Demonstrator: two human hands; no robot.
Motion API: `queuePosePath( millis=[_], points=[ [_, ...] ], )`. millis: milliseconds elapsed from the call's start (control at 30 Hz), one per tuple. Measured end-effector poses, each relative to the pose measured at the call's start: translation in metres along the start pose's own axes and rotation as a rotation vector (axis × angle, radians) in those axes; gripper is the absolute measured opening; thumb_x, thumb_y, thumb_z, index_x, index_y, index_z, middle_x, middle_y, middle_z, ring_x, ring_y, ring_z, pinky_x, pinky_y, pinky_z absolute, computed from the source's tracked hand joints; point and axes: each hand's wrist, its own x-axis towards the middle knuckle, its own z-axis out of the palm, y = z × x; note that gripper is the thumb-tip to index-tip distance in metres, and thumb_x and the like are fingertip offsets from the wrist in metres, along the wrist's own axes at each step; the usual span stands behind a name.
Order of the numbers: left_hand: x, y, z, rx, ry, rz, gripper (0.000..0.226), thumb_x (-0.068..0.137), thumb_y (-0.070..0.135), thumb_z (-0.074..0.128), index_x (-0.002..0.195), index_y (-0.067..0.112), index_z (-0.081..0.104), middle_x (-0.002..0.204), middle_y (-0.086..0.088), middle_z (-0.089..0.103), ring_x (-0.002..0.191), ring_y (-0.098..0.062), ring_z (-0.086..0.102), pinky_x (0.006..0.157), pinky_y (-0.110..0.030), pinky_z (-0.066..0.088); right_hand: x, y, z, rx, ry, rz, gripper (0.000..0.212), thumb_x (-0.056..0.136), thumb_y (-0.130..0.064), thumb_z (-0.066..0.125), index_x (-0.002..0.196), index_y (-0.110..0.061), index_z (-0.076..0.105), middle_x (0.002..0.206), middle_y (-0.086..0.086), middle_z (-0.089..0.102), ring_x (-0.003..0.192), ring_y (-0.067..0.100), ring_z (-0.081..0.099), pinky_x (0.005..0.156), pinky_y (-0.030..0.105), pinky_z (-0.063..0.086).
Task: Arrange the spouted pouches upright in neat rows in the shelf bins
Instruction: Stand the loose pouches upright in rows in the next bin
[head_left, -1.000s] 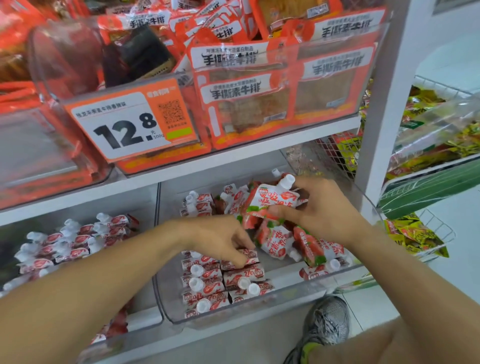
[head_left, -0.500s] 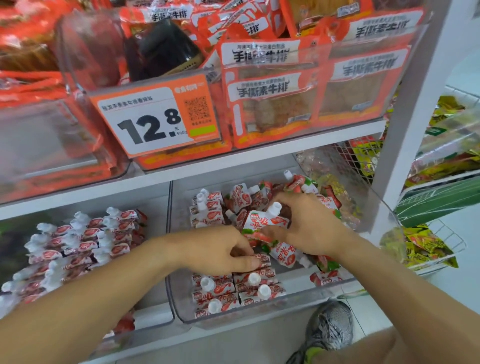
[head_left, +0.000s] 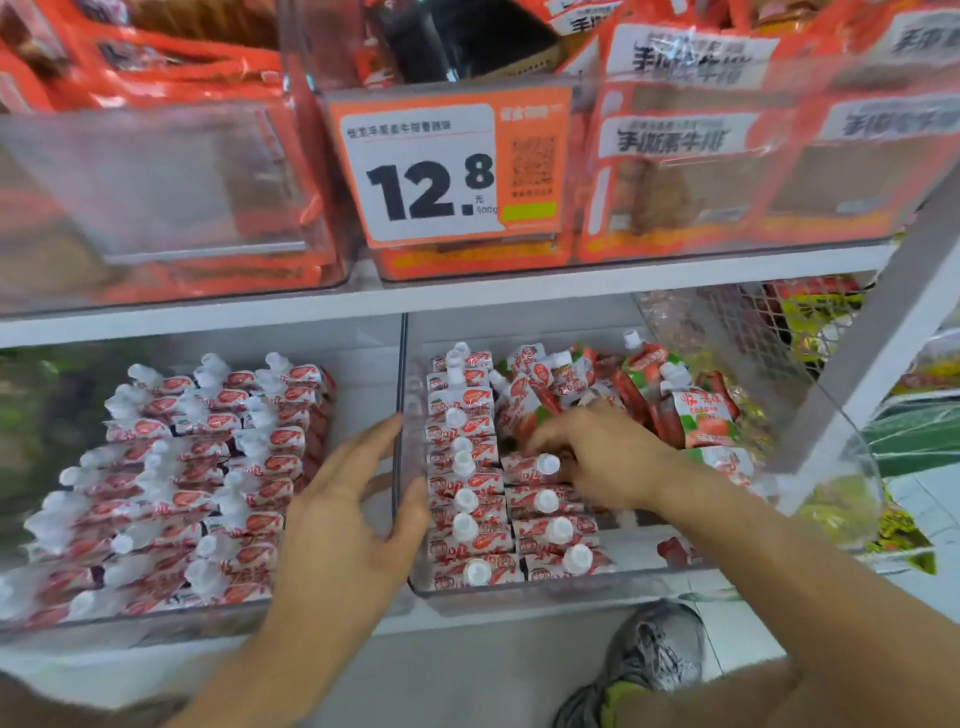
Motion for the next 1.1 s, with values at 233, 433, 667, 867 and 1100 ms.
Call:
queuePosePath(
  millis=[233, 433, 667, 867, 1100],
  points=[
    [-0.003, -0.006, 0.003, -0.109, 0.051, 0.019, 0.051, 0.080, 0.030, 0.068, 0.130, 0.027, 0.060, 0.117, 0.044, 0.049, 0.101, 0.016, 0.058, 0.089, 0.002, 0.038, -0.004, 0.011, -0.034, 0.336, -0.213, 0.126, 0.036, 0.088, -0.021, 0.072, 0.123, -0.028, 0.066, 0.124, -0.014, 0.066, 0.108, -0.003, 0.063, 0.100, 0.027, 0.050],
    [-0.004, -0.012, 0.008, -0.150, 0.067, 0.022, 0.049, 0.084, 0.038, 0.069, 0.131, 0.027, 0.060, 0.120, 0.046, 0.048, 0.104, 0.006, 0.062, 0.095, -0.013, 0.046, 0.023, 0.005, -0.042, 0.170, 0.238, 0.154, 0.035, 0.088, -0.037, 0.070, 0.117, -0.017, 0.066, 0.110, -0.004, 0.071, 0.098, 0.010, 0.067, 0.091, 0.029, 0.053],
    [-0.006, -0.013, 0.009, -0.188, 0.073, 0.032, 0.049, 0.085, 0.034, 0.070, 0.132, 0.026, 0.059, 0.125, 0.037, 0.051, 0.107, 0.002, 0.063, 0.094, -0.017, 0.049, 0.044, -0.003, -0.024, -0.147, -0.023, 0.120, 0.053, 0.083, -0.033, 0.073, 0.130, -0.018, 0.055, 0.117, 0.006, 0.056, 0.113, 0.026, 0.053, 0.084, 0.029, 0.042],
    [-0.005, -0.014, 0.010, -0.183, 0.066, 0.028, 0.050, 0.086, 0.035, 0.065, 0.134, 0.027, 0.057, 0.124, 0.041, 0.049, 0.109, 0.003, 0.061, 0.098, -0.015, 0.045, 0.024, 0.003, -0.036, 0.053, 0.136, 0.131, 0.031, 0.072, -0.018, 0.083, 0.092, -0.025, 0.061, 0.082, -0.020, 0.057, 0.068, -0.010, 0.055, 0.057, 0.006, 0.036],
    [-0.005, -0.015, 0.011, -0.176, 0.063, 0.023, 0.053, 0.084, 0.043, 0.058, 0.135, 0.029, 0.055, 0.126, 0.039, 0.049, 0.111, -0.001, 0.062, 0.098, -0.020, 0.047, 0.030, 0.005, -0.024, 0.064, 0.005, 0.111, 0.015, 0.088, -0.031, 0.071, 0.088, -0.023, 0.058, 0.086, -0.014, 0.062, 0.076, 0.004, 0.057, 0.065, 0.025, 0.039]
  ],
)
